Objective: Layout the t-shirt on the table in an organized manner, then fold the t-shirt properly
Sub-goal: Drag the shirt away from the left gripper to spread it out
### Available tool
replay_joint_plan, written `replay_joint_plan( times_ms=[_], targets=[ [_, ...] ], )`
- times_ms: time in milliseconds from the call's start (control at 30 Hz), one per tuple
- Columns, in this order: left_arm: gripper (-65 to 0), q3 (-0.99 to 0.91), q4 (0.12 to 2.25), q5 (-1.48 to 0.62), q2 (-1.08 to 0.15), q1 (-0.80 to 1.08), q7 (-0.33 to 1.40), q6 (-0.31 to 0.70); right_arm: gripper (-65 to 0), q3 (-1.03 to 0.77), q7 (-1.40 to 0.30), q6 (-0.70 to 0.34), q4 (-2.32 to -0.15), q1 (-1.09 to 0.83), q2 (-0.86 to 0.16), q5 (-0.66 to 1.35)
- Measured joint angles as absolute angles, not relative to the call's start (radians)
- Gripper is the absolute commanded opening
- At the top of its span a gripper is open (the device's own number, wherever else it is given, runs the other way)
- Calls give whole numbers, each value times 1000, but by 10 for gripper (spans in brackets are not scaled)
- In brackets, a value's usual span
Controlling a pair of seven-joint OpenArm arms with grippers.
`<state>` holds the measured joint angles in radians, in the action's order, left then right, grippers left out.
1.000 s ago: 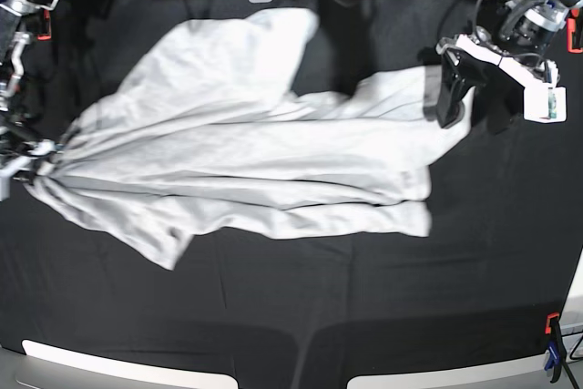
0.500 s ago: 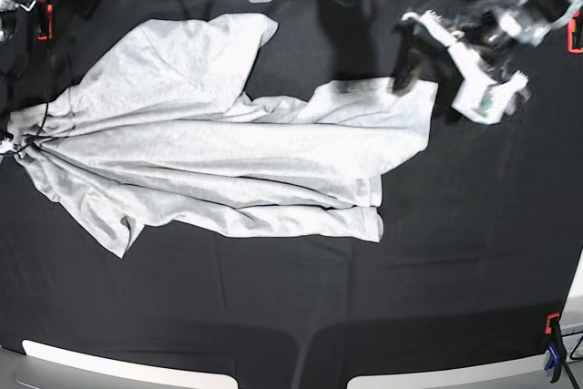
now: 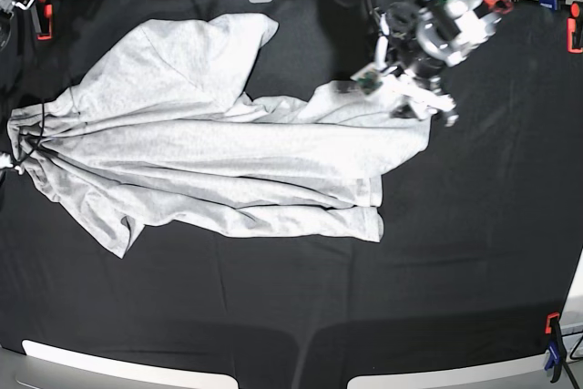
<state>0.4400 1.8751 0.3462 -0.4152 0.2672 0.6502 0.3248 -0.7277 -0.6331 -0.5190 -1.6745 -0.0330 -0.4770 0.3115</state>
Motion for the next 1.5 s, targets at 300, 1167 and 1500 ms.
replay_joint_plan(
  times_ms=[300,1167,1500],
  targets=[
    [-370,556,1714,373,-408,142,678,250,-376,-727,-671,-520,-1724,-33,-477,342],
    [-650,558,2239,371,-413,651,1074,184,-376,-728,-674,-519,-1724,-34,-477,340],
    [-650,557,2239,453,-500,811,1100,184,-376,-728,-674,-520,-1724,-33,-477,349]
  ],
)
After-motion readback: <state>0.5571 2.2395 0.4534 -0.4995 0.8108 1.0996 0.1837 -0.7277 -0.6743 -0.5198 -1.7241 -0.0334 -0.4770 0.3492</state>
